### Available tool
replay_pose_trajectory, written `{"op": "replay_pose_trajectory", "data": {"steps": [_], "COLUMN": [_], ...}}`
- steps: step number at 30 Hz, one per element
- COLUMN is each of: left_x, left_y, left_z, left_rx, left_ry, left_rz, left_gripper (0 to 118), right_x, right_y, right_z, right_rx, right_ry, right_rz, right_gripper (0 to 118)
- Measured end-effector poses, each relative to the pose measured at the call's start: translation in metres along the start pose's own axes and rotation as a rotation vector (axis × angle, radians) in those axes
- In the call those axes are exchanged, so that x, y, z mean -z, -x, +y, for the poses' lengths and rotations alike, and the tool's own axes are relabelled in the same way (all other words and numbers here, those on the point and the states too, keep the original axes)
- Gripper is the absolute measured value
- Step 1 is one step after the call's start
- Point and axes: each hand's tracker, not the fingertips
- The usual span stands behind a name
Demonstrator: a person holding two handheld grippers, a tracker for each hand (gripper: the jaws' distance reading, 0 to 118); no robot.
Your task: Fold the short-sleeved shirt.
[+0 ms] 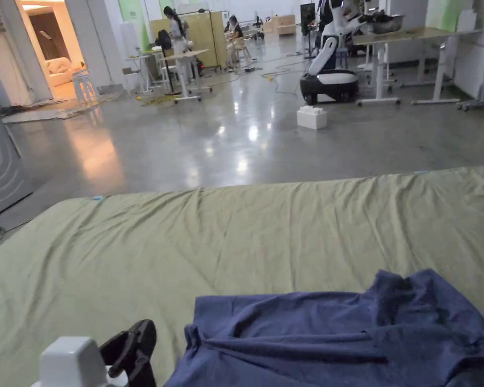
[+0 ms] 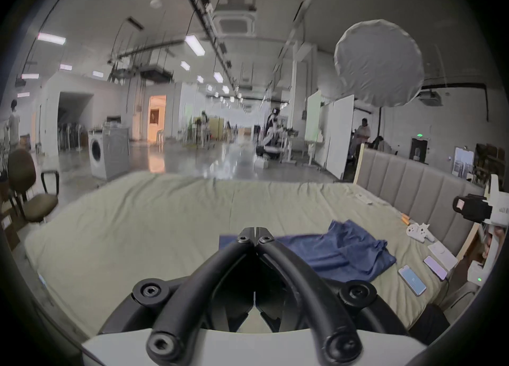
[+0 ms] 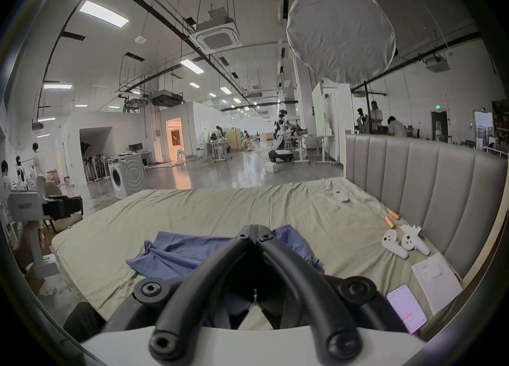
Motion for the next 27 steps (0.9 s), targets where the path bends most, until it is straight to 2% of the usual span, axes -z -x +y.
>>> {"op": "replay_pose_trajectory", "data": {"steps": [2,3,6,7,8,9,16,17,18,19,20,24,25,26,27], "left_x": [0.027,0.043,0.095,0.112,0.13,0.148,0.232,0.239,0.239,0.233,0.236,0.248,0.252,0.255,0.255], "left_y": [0.013,0.022,0.038,0.042,0.047,0.051,0.071,0.071,0.067,0.058,0.047,0.03,0.029,0.031,0.032], "left_z": [-0.017,-0.03,-0.059,-0.068,-0.079,-0.089,-0.142,-0.143,-0.142,-0.141,-0.143,-0.147,-0.148,-0.148,-0.147], "left_rx": [-0.055,-0.061,-0.115,-0.132,-0.142,-0.151,-0.168,-0.182,-0.177,-0.16,-0.087,0.006,0.012,0.008,0.001], "left_ry": [0.069,0.099,0.22,0.273,0.313,0.357,0.577,0.601,0.574,0.568,0.602,0.651,0.666,0.682,0.69], "left_rz": [-0.037,-0.058,-0.048,-0.046,-0.033,-0.033,0.102,0.109,0.093,0.083,0.079,0.097,0.101,0.093,0.089], "left_gripper": [2,13,32,60,74,76,75,69,54,26,12,11,11,11,11], "right_x": [0.006,0.01,0.021,0.023,0.025,0.026,0.028,0.029,0.029,0.031,0.034,0.063,0.075,0.092,0.113], "right_y": [-0.002,-0.004,-0.01,-0.011,-0.012,-0.014,-0.025,-0.028,-0.03,-0.032,-0.035,-0.046,-0.051,-0.057,-0.067], "right_z": [-0.011,-0.016,-0.032,-0.035,-0.04,-0.044,-0.058,-0.06,-0.063,-0.066,-0.069,-0.077,-0.079,-0.081,-0.086], "right_rx": [0.02,0.022,0.05,0.046,0.043,0.042,0.061,0.063,0.067,0.075,0.088,0.105,0.108,0.122,0.151], "right_ry": [0.052,0.063,0.158,0.162,0.176,0.193,0.281,0.294,0.304,0.313,0.326,0.362,0.372,0.397,0.449], "right_rz": [0.002,0.001,0.009,0.005,0.003,0.003,-0.034,-0.042,-0.048,-0.051,-0.054,-0.066,-0.071,-0.076,-0.076], "right_gripper": [0,0,0,0,0,0,0,0,0,0,0,1,10,35,67]}}
